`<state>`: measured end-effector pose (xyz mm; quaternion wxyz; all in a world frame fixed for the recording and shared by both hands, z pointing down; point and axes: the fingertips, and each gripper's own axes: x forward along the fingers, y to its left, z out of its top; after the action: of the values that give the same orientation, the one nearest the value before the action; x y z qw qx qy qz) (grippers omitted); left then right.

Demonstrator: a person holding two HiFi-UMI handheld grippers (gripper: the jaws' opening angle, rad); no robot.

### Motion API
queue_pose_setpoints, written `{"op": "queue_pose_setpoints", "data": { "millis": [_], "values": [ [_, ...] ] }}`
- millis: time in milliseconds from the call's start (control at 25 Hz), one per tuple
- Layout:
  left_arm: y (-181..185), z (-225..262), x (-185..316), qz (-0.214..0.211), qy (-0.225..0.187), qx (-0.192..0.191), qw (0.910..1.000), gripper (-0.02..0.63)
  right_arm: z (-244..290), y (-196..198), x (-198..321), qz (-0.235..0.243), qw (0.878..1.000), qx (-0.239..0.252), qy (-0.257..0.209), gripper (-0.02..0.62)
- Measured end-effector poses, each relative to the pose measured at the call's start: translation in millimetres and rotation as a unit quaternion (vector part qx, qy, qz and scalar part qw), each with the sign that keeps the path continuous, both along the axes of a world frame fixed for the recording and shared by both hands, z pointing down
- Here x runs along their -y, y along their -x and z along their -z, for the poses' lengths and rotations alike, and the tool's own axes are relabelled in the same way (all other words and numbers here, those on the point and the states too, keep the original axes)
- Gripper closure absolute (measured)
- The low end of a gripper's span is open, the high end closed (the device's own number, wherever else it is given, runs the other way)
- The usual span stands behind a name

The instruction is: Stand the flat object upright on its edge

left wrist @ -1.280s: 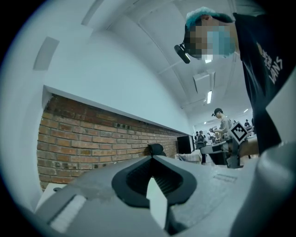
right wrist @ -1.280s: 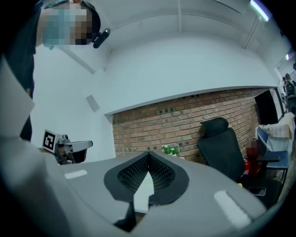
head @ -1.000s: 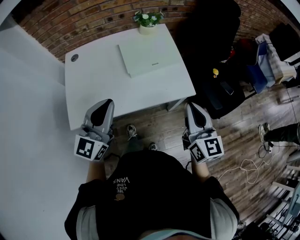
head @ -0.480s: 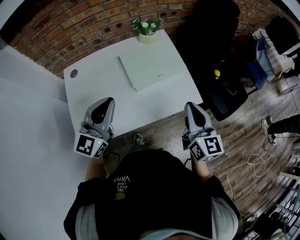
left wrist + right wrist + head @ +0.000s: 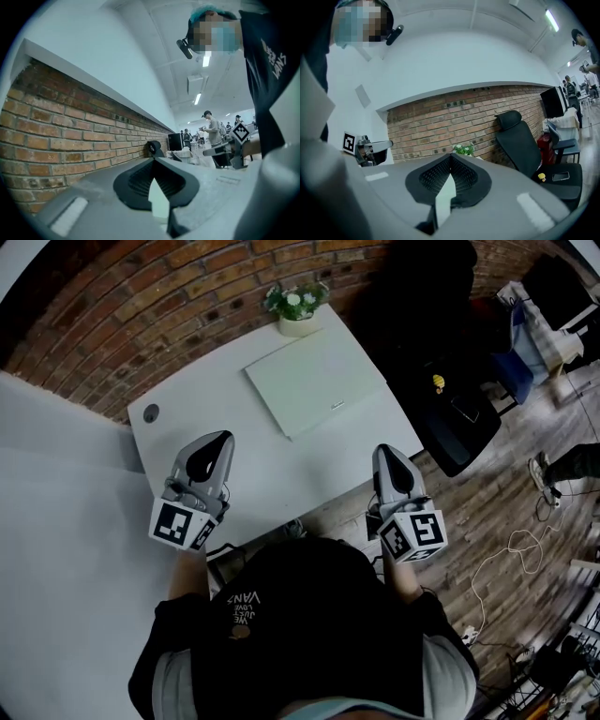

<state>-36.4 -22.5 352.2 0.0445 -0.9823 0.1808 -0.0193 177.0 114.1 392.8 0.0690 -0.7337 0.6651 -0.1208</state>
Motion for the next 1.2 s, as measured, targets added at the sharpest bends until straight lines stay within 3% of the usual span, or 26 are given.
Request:
{"op": "queue_pose_setpoints", "data": {
  "millis": [480, 840, 1080, 1200],
  "values": [
    [-10, -8, 45, -0.062, 0.0, 0.018, 0.9979, 0.606, -22, 6, 23, -0.037, 0.998, 0.024, 0.033, 0.597],
    [-44, -18, 91, -0.066, 0.005, 0.058, 0.9962, 0.606, -43, -23, 56, -0.027, 0.996, 0.063, 0.052, 0.591],
    [-73, -18, 116, -0.068, 0.012, 0.062, 0.9957, 0.606, -48, -48, 75, -0.019, 0.996, 0.069, 0.059, 0.586],
    [-92, -21, 128, -0.076, 0.006, 0.067, 0.9948, 0.606, -56, -61, 84, -0.021, 0.994, 0.078, 0.069, 0.54]
  ]
}}
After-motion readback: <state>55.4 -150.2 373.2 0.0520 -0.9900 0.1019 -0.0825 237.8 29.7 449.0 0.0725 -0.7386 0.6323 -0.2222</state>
